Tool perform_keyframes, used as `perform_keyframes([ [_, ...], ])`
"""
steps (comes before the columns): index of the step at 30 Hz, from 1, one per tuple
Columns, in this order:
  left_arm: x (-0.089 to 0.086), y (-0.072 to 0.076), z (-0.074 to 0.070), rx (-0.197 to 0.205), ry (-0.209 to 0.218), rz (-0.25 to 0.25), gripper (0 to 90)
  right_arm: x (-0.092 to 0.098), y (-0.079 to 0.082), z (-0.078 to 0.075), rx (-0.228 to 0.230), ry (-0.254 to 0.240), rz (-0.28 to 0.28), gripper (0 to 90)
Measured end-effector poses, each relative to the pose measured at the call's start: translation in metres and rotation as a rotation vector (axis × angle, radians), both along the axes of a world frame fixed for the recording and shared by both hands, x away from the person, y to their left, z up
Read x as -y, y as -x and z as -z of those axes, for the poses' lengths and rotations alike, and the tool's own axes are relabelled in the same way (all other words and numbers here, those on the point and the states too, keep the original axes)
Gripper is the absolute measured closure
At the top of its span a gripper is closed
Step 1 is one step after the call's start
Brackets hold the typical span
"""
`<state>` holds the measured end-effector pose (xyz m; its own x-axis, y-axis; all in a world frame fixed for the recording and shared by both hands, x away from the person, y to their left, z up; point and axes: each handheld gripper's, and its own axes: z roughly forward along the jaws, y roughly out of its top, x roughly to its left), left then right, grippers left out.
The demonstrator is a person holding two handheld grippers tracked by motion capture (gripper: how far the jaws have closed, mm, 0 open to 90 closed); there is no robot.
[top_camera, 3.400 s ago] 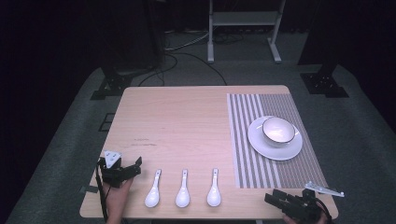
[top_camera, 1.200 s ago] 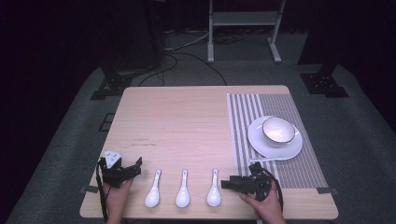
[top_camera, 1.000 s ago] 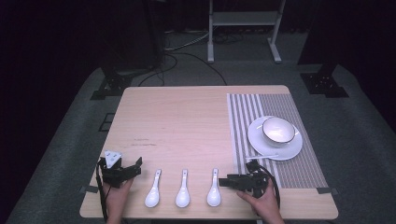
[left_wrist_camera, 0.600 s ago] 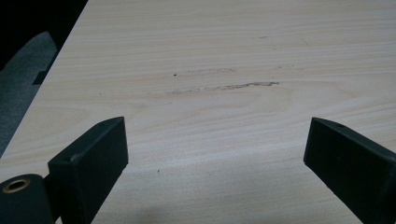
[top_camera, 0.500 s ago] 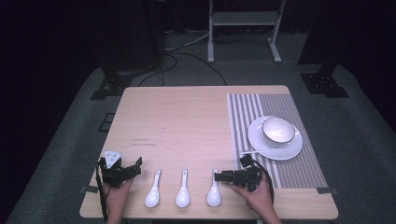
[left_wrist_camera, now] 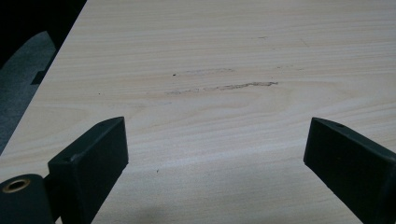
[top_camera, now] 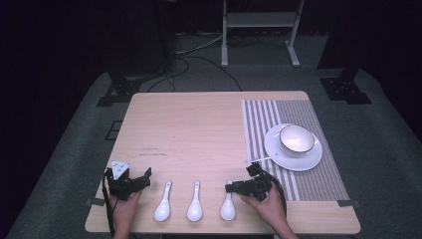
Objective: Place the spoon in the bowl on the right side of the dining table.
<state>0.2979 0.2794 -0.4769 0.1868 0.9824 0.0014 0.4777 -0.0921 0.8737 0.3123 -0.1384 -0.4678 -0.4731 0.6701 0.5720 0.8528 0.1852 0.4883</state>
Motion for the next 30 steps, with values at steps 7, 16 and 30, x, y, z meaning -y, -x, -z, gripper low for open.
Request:
perform_keyframes([
  [7,0.0,0.0,0.0,0.002,0.001,-0.003,5.2,-0.004,-0.003,-0.003,0.011,0.04,0.013,57.0],
  [16,-0.001,0.0,0.0,-0.001,0.006,-0.005,5.2,-0.01,-0.006,0.0,0.012,0.097,0.02,61.1],
  [30,-0.001,0.0,0.0,0.001,0.007,-0.006,5.2,-0.029,0.0,-0.005,0.107,0.244,-0.036,69.8],
])
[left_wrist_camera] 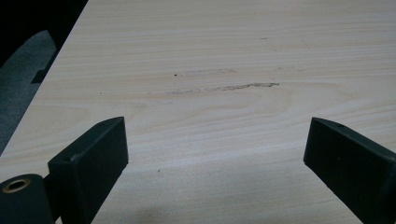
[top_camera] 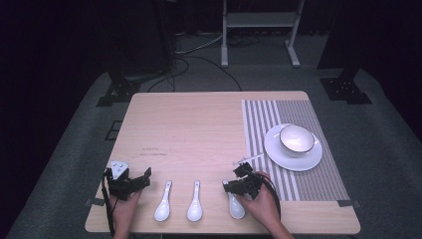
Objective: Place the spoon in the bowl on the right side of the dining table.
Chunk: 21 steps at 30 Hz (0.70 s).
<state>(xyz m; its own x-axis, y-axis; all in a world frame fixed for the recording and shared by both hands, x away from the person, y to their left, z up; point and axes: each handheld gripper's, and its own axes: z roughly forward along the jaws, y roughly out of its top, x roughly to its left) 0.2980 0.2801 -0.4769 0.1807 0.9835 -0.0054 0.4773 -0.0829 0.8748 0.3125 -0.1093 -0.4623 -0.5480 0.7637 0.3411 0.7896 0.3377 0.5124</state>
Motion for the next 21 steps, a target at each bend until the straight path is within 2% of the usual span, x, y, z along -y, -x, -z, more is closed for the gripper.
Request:
perform_keyframes([
  [8,-0.0003,-0.0002,0.0001,0.0,0.002,0.001,5.2,-0.0009,-0.0006,-0.0019,-0.019,0.03,-0.032,75.8],
  [12,-0.0004,-0.0002,0.0,0.0,0.003,0.002,5.2,0.0016,0.0017,-0.0039,-0.04,-0.019,-0.049,85.2],
  [14,-0.0002,-0.0001,0.0,0.001,0.002,0.003,5.2,0.0017,0.003,-0.0054,-0.03,0.001,-0.048,85.2],
  [21,0.0001,-0.0001,0.0,0.0,0.0,0.002,5.2,0.004,0.0,-0.0042,-0.042,-0.014,-0.049,84.7],
])
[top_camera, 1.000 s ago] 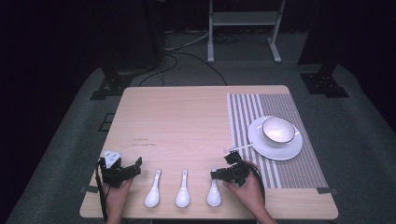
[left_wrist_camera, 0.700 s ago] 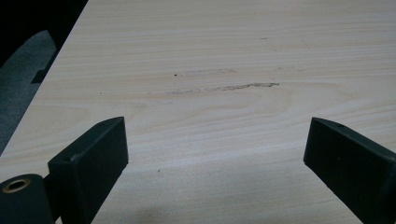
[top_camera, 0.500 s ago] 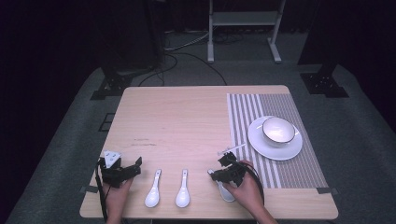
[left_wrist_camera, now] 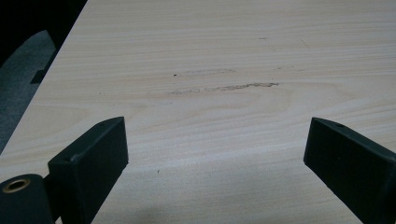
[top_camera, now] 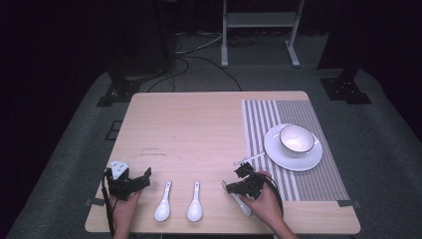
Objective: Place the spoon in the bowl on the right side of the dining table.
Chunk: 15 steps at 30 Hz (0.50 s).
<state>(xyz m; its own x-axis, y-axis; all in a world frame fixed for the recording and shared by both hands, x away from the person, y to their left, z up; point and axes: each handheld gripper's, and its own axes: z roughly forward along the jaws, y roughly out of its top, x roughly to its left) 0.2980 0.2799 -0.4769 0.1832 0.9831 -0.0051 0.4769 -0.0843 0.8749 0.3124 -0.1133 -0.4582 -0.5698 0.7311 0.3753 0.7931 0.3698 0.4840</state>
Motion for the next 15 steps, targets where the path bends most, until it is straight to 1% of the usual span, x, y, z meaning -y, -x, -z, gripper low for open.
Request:
perform_keyframes([
  [4,0.0,0.0,0.0,0.0,0.003,0.0,5.2,-0.003,-0.003,0.001,-0.01,0.007,-0.005,84.5],
  [9,-0.001,0.0,0.0,-0.001,0.005,0.001,5.2,-0.003,-0.002,0.001,-0.007,0.007,-0.006,85.5],
  [10,-0.001,0.0,0.0,0.0,0.006,0.002,5.2,-0.002,-0.002,0.001,-0.007,-0.007,-0.003,85.6],
  [15,-0.001,0.0,0.0,0.0,0.008,0.0,5.2,0.016,-0.003,-0.001,-0.033,-0.146,0.039,85.8],
])
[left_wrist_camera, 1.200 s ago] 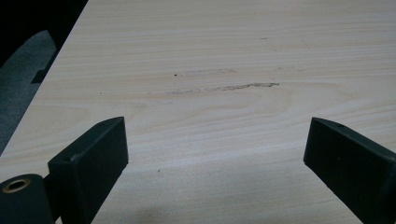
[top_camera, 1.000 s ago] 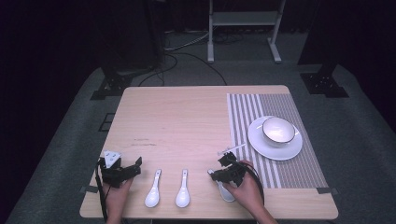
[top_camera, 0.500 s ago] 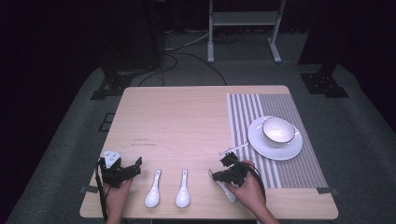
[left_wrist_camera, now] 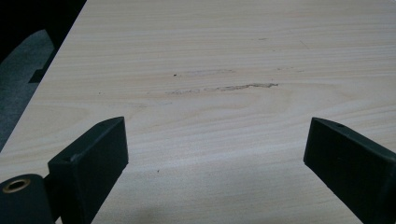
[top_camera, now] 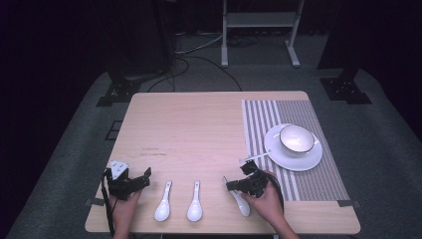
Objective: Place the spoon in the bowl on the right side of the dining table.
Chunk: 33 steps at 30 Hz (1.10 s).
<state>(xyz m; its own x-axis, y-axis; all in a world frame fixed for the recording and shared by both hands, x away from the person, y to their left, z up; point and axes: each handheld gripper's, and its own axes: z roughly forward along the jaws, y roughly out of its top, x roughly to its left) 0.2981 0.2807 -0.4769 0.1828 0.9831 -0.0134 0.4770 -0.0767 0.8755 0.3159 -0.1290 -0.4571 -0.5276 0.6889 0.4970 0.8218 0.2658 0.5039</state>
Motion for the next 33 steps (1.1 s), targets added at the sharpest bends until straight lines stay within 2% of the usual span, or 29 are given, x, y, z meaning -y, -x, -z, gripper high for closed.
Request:
perform_keyframes([
  [1,0.0,0.0,0.0,0.0,-0.002,0.0,5.2,0.002,0.0,0.0,-0.002,-0.013,0.004,85.8],
  [4,0.0,0.0,0.0,0.0,-0.004,0.001,5.2,0.017,0.001,-0.003,-0.009,-0.096,0.038,85.7],
  [12,0.0,0.0,0.0,0.002,-0.005,0.0,5.2,0.049,0.005,-0.015,0.034,-0.208,0.108,85.7],
  [16,0.0,0.0,0.0,0.002,-0.005,-0.001,5.2,0.071,0.007,-0.026,0.066,-0.266,0.17,85.7],
  [25,0.0,0.0,0.0,0.003,-0.005,-0.002,5.2,0.112,0.008,-0.047,0.135,-0.305,0.286,85.6],
  [27,0.001,0.0,0.0,0.003,-0.005,-0.003,5.2,0.116,0.008,-0.049,0.136,-0.307,0.296,85.6],
  [31,0.001,0.0,0.0,0.003,-0.008,-0.002,5.2,0.132,0.009,-0.059,0.166,-0.305,0.34,85.6],
  [33,0.001,0.0,0.0,0.003,-0.006,-0.003,5.2,0.134,0.009,-0.06,0.169,-0.306,0.345,85.6],
])
